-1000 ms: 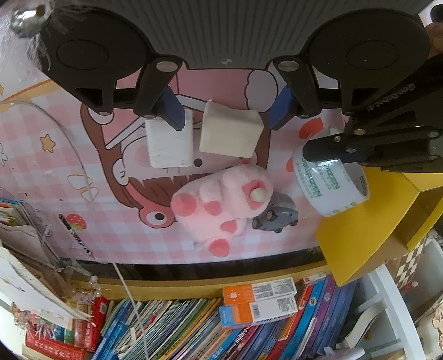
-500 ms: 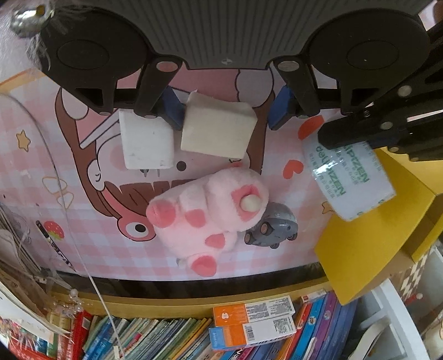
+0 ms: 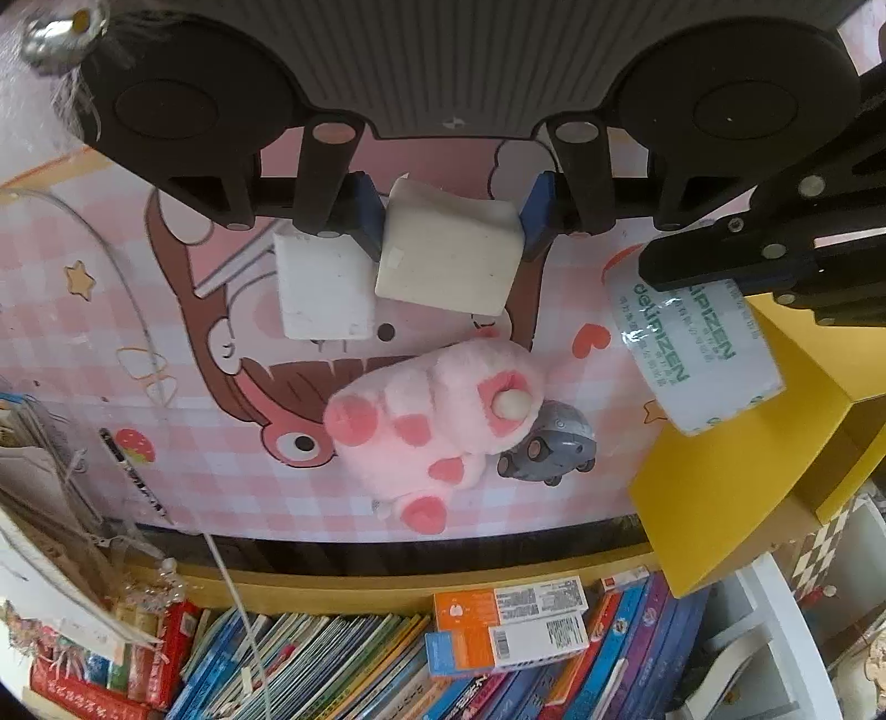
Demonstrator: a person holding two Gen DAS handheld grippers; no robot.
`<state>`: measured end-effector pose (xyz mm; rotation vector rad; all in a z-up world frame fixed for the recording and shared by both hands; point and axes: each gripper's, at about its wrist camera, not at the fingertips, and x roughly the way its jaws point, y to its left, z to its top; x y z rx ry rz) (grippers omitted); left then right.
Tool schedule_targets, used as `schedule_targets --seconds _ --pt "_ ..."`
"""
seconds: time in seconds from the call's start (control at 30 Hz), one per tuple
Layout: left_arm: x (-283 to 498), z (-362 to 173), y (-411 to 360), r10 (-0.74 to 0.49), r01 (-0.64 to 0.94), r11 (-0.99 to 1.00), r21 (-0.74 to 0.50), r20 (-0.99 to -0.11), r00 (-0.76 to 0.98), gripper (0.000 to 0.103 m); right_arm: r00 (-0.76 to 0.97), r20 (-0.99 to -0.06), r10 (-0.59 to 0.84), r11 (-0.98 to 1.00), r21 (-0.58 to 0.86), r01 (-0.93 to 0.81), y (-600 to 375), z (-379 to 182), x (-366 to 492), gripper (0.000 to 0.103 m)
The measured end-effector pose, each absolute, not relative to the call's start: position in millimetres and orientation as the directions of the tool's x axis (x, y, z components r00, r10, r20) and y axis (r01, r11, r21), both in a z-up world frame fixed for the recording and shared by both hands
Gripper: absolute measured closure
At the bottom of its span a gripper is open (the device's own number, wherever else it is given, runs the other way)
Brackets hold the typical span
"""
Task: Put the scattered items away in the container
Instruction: 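Lift the tape roll with the left tool while the right tool lifts the foam cube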
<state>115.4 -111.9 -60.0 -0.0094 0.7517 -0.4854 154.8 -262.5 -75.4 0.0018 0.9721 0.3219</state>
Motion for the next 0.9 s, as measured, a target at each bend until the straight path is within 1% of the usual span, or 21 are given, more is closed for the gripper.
schedule_targets --seconds 0.33,0.77,0.9 --pt "91.6 -47.7 -114.1 -0.465 0.467 0.864 -0.185 -0.647 0.604 0.099 0.539 -0.799 0.268 0.955 0.147 -0.256 -271.3 -57.1 124.4 0.055" --pt "58.4 -37.3 -107.1 -0.435 0.440 0.881 -0.171 -0.657 0.616 0.099 0.584 -0.772 0.252 0.953 0.094 -0.287 -262.6 -37.4 88.7 0.055" --pt "51.2 -32.3 -106.5 -0.436 0.445 0.880 -0.163 -0.648 0.625 0.099 0.598 -0.762 0.250 0.954 0.087 -0.289 -262.4 -32.2 78.6 0.055"
